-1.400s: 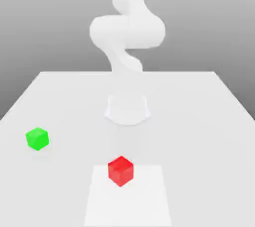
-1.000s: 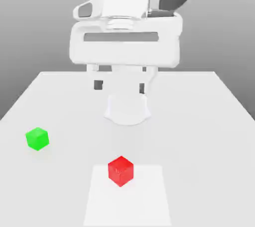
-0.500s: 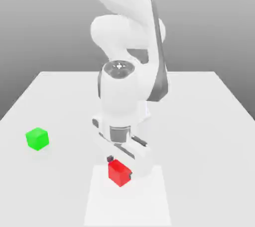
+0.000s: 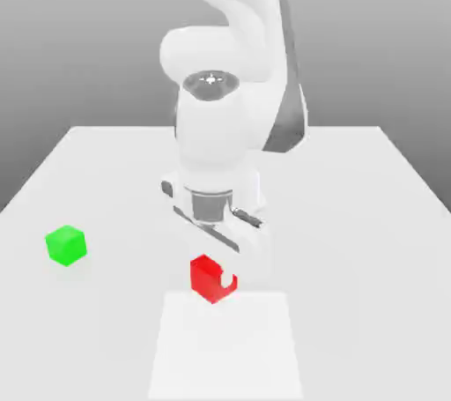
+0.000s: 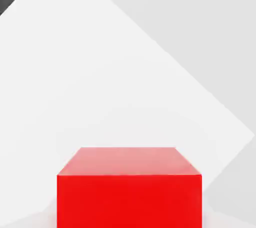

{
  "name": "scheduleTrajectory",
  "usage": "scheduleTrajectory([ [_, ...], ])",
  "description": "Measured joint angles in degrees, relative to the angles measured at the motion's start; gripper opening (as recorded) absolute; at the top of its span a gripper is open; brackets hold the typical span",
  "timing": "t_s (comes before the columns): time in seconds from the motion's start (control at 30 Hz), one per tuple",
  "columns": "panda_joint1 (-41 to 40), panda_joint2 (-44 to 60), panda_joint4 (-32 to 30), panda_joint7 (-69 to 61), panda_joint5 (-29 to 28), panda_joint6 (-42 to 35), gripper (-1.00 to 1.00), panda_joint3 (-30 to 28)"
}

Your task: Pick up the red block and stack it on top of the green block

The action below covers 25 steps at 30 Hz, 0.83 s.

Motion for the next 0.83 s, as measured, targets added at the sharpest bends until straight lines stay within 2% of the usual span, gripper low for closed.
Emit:
scheduleTrajectory([
  [0.5,-27.5,-6.9,0.2,8.6,-7.6,-6.8,-1.00,-20.4],
  [0.63,-27.5,-0.3,0.4,6.4,-4.1,-0.6,-1.00,-22.0],
  [0.73,-27.0,6.1,0.7,1.7,2.5,5.3,-1.00,-20.9],
  [0.77,-27.6,7.3,0.8,0.8,3.8,6.4,1.00,-20.0],
  [0.83,-27.5,7.3,0.8,0.8,3.8,6.4,1.00,-19.9],
])
